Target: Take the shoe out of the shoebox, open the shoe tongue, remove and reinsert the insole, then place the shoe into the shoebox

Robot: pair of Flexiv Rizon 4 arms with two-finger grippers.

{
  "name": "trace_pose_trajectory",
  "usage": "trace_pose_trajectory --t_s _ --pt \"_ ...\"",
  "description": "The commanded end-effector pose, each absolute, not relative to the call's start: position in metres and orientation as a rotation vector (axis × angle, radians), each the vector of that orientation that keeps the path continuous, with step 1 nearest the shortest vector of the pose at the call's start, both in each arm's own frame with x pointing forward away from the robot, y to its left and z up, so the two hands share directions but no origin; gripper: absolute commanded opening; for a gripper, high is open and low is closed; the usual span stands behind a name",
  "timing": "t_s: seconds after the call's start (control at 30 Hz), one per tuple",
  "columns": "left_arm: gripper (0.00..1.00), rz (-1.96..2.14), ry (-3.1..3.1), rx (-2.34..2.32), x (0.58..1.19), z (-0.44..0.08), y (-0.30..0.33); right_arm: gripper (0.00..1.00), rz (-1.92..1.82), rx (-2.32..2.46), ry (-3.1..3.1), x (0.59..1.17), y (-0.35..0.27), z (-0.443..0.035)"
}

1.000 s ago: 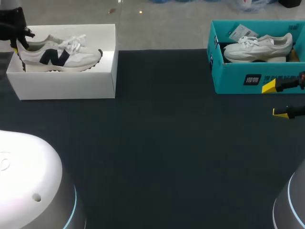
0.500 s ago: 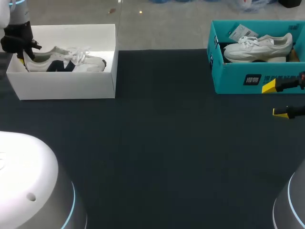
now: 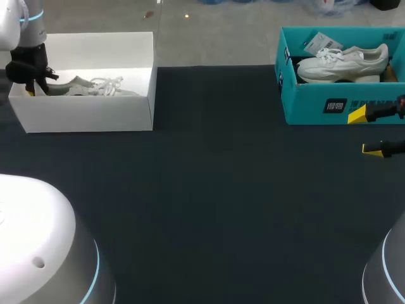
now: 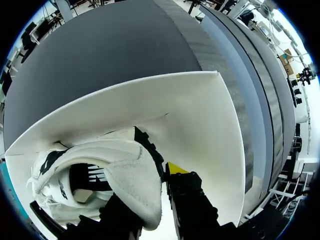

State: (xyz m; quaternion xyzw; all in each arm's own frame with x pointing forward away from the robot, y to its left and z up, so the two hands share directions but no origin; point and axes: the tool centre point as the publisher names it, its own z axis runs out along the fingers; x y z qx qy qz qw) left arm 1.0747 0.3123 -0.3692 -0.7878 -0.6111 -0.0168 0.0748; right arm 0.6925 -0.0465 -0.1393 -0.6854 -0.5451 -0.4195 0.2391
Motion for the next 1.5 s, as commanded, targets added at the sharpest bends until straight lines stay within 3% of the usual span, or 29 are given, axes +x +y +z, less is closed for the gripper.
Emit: trace_pose_trajectory --t_s 0.03,0.07,0.37,1.13,1.5 --pt "0.86 -0.016 -1.832 -2.368 1.082 -0.370 0.315 1.00 -1.149 -1.879 -1.492 0.692 -0.046 -0.140" --pt "1.00 -0.015 -1.832 -2.376 1.082 -0.368 0.315 1.00 -1.149 -1.879 -1.492 0.692 -0.046 -0.140" --pt "1.00 -0.098 -1.840 -2.439 1.077 -0.335 0.306 1.00 -1.149 -1.879 -1.492 0.692 -0.046 -0.140" --pt "1.00 -0.063 -2.239 -2.421 1.067 -0.189 0.292 1.00 -1.149 -1.879 -1.492 0.692 -0.046 -0.140" --pt "1.00 -0.011 -2.229 -2.419 1.066 -0.183 0.292 1.00 -0.670 -2.150 -2.392 0.812 -0.105 -0.108"
